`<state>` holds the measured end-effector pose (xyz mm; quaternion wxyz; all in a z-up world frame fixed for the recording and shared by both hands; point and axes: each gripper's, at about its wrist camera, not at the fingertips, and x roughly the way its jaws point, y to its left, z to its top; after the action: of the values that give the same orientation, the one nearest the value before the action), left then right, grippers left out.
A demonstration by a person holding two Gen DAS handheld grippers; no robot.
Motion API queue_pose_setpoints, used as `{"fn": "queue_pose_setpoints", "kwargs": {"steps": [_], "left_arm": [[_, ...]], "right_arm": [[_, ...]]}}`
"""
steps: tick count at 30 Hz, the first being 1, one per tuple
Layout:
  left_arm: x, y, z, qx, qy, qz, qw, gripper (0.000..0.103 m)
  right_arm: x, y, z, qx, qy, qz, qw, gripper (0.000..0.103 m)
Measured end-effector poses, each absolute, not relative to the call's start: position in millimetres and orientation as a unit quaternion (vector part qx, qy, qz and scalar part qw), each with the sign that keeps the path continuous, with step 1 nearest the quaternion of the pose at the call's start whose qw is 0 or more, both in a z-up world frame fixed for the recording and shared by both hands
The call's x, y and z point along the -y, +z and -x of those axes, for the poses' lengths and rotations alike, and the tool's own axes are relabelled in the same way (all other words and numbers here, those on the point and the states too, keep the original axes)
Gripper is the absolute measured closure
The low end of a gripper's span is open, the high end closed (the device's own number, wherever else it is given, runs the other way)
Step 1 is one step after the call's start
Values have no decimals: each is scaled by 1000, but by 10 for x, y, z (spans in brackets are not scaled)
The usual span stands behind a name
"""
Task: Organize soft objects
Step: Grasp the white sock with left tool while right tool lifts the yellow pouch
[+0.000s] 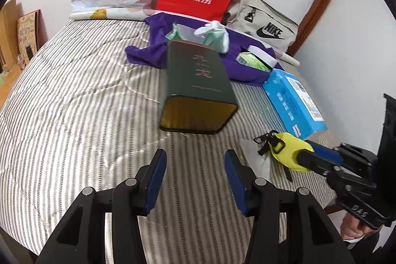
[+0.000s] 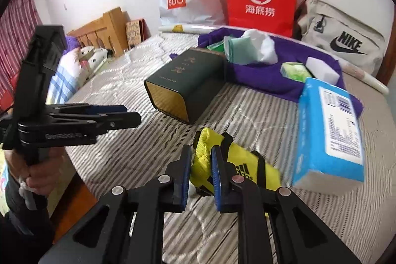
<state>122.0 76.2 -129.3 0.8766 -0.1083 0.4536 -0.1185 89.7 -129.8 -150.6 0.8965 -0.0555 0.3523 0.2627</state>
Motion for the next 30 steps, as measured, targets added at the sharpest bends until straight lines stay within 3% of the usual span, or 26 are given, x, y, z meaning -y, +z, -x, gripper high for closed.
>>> {"fn": "queue_pose_setpoints", "kwargs": {"steps": [9, 25, 30], "left_arm": [[-304, -1278, -1082, -459, -158, 76, 871, 56], [510, -1568, -1073, -456, -204, -44, 865, 55], [503, -1602, -1120, -453, -192, -51, 869, 74]], "right_arm": [[1629, -1438, -541, -334, 235, 55, 911, 87], [2128, -1810, -555, -359, 206, 29, 910, 86], [2148, -1943, -665, -367, 204, 26, 907, 81]]}}
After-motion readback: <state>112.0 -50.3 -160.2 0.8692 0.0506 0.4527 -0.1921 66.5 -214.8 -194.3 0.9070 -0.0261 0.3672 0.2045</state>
